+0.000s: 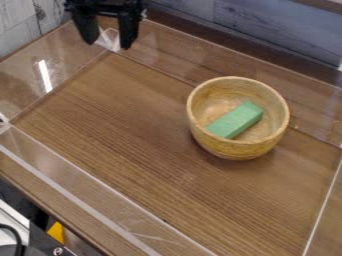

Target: Put the green block in the brown bowl

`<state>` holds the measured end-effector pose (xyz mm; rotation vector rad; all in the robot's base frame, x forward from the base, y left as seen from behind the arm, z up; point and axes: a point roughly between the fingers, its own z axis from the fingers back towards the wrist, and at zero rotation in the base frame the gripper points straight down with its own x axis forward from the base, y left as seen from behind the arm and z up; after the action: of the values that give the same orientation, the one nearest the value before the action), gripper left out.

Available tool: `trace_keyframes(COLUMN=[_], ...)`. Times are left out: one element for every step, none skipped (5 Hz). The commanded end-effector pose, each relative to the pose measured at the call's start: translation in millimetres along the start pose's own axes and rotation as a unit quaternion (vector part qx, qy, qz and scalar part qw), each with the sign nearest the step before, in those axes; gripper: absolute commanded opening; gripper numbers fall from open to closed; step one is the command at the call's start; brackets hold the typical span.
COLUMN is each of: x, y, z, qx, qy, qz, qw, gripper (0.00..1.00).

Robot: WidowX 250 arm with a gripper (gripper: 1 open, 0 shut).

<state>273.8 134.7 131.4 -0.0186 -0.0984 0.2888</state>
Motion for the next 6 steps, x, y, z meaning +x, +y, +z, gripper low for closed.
trace_keyframes(x=[9.1, 15.2, 12.6, 11.0, 15.8, 20.0], y=[-1, -6, -13, -19, -7, 5], z=[12.7, 7.7, 4.1, 0.4, 4.8, 9.6], qx=[0.003, 0.004, 0.004, 0.005, -0.001, -0.003], qy=[-0.045, -0.052, -0.057, -0.065, -0.074, -0.081], qz=[-0.035, -0.044, -0.054, -0.066, -0.096, -0.105], qw=[0.9984, 0.9977, 0.9969, 0.9957, 0.9926, 0.9912], gripper=[1.0, 1.0, 1.0, 1.0, 1.0, 1.0])
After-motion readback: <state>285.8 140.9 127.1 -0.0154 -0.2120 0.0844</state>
